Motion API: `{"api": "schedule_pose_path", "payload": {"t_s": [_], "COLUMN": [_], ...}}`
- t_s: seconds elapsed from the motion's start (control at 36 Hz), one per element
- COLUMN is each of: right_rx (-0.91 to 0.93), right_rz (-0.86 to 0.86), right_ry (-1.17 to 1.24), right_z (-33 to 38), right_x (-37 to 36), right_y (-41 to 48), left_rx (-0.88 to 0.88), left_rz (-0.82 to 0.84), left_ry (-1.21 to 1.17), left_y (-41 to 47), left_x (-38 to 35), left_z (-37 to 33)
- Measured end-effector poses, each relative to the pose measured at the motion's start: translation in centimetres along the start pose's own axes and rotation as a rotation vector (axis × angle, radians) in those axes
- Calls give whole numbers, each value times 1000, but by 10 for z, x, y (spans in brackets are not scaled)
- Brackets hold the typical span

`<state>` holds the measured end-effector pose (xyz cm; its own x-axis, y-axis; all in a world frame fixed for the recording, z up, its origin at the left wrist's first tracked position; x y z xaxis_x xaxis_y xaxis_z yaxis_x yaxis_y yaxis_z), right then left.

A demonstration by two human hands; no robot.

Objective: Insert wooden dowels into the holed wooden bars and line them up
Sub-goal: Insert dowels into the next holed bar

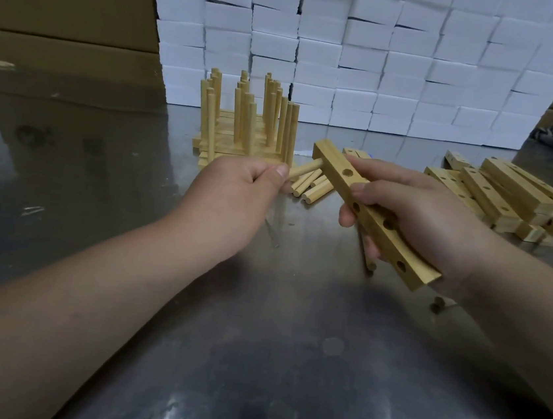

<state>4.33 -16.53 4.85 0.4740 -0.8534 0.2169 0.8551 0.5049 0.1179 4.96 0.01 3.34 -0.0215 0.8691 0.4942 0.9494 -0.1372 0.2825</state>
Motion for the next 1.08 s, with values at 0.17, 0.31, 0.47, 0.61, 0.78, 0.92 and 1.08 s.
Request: {"api": "schedule_pose_path", "payload": {"t_s": [0.17,0.31,0.47,0.61,0.78,0.92,1.08], "right_rx": [6,-38,-114,-162,-161,-93,-67], "right_rz": [-85,-412,-540,-489,-438,-490,-473], "right_ry": [101,279,186,184,264,290,291], "right_z": [-6,-15,-27,-33,-32,-30,-31], "right_x": [4,36,43,36,25,34,34], "right_y": [1,0,3,8,10,7,7], "left_rx": [78,61,-265,-352,-299,-220,-112], "left_rz": [-112,80,659,786,437,353,388], "left_ry": [-223,-2,525,757,830,707,809], "left_y": [4,1,-25,-33,-22,-17,-12], "left_x": [9,-9,-74,-89,-69,-61,-60], "left_z": [3,3,-21,-27,-36,-30,-21]}}
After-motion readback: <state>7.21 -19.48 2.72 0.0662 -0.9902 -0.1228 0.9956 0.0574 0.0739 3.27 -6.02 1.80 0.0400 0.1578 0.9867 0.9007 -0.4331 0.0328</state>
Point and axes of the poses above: each hand's wrist, its own y-axis towards the middle knuckle, its own x-axis out of the back of the hand, z = x × y, the point moved 6 cm from there along y, towards the middle knuckle, and after that the axes turned 12 degrees about z, right-handed, at the moved point
